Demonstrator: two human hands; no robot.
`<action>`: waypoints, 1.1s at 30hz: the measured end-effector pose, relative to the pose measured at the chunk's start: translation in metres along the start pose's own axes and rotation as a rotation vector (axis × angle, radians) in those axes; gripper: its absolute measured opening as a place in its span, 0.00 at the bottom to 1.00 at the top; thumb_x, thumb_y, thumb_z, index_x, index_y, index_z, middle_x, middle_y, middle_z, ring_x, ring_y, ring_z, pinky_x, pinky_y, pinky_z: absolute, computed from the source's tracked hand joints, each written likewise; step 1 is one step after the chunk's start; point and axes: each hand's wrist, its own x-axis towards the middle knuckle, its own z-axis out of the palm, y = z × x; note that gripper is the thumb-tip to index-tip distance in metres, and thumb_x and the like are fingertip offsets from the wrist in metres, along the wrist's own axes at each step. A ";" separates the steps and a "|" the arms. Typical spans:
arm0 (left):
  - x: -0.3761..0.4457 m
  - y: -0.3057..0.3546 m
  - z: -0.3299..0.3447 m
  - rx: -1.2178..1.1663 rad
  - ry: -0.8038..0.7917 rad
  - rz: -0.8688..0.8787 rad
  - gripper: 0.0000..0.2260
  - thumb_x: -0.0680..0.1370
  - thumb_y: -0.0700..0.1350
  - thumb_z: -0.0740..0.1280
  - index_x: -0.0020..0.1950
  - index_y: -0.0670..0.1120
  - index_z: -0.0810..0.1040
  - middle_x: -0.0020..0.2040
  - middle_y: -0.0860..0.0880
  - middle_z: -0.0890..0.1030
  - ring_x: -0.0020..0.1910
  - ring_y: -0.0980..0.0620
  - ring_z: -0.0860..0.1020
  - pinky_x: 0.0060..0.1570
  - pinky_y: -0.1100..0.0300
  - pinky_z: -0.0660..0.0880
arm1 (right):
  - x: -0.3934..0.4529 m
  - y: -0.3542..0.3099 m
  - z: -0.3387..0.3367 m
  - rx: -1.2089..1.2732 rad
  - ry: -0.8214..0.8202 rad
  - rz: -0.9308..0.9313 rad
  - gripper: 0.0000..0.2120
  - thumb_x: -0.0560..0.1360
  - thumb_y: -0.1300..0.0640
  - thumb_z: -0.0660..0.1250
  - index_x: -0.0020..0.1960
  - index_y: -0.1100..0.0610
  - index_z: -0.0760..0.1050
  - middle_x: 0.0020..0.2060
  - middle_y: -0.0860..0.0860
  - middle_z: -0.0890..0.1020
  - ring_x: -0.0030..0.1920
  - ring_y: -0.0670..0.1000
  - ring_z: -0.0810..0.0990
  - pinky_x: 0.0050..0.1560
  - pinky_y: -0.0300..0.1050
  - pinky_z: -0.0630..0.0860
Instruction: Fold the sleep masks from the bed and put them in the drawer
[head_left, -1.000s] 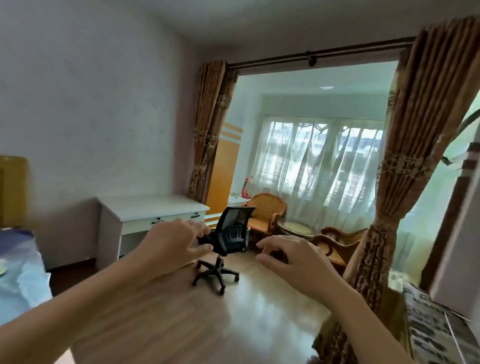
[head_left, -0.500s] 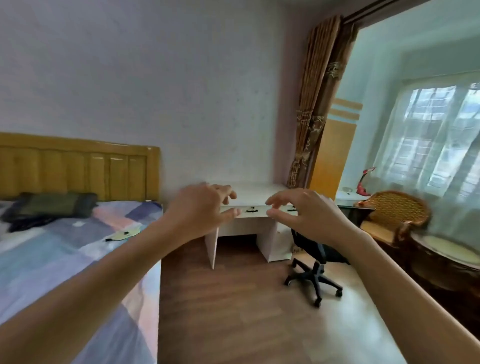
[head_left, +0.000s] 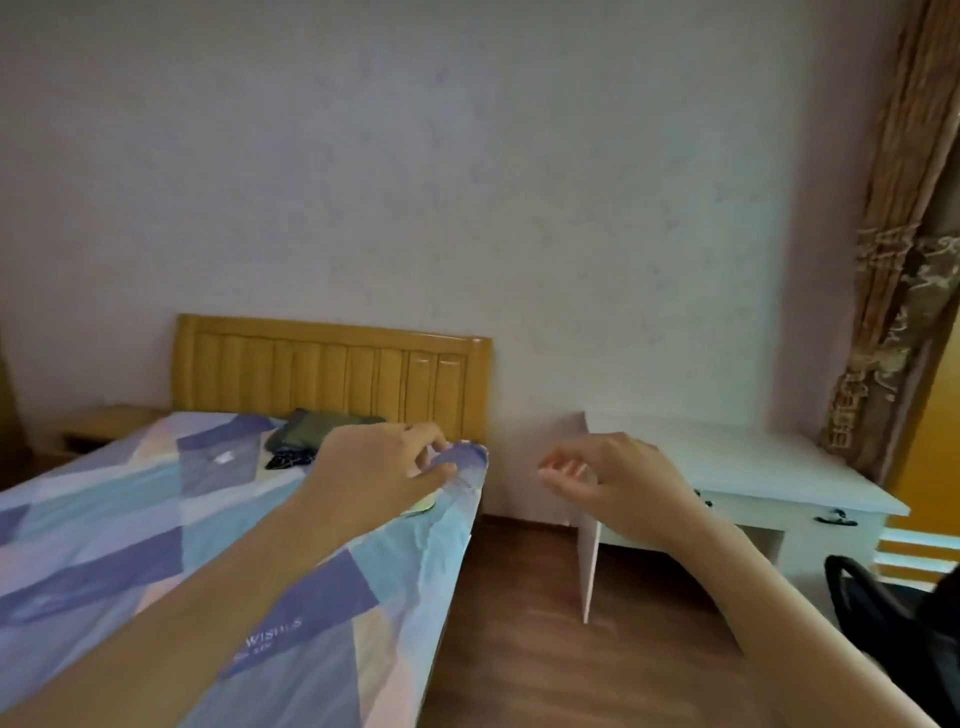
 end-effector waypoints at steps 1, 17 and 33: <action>0.004 -0.007 0.004 0.025 -0.027 -0.029 0.16 0.77 0.64 0.57 0.55 0.57 0.75 0.46 0.59 0.81 0.42 0.61 0.76 0.31 0.69 0.63 | 0.014 0.005 0.008 0.010 -0.014 -0.026 0.11 0.75 0.42 0.62 0.49 0.46 0.80 0.39 0.38 0.81 0.44 0.42 0.81 0.48 0.44 0.77; 0.205 -0.169 0.190 0.140 -0.073 -0.270 0.15 0.76 0.63 0.58 0.47 0.56 0.78 0.43 0.55 0.81 0.43 0.55 0.79 0.30 0.63 0.62 | 0.326 0.108 0.134 0.087 -0.108 -0.242 0.12 0.77 0.44 0.61 0.50 0.47 0.80 0.45 0.42 0.83 0.46 0.45 0.80 0.48 0.47 0.78; 0.392 -0.291 0.456 0.081 -0.300 -0.470 0.11 0.77 0.59 0.61 0.49 0.56 0.79 0.47 0.56 0.82 0.45 0.55 0.79 0.33 0.65 0.64 | 0.649 0.255 0.360 0.143 -0.420 -0.503 0.11 0.78 0.44 0.60 0.52 0.44 0.79 0.43 0.39 0.81 0.45 0.43 0.79 0.43 0.46 0.77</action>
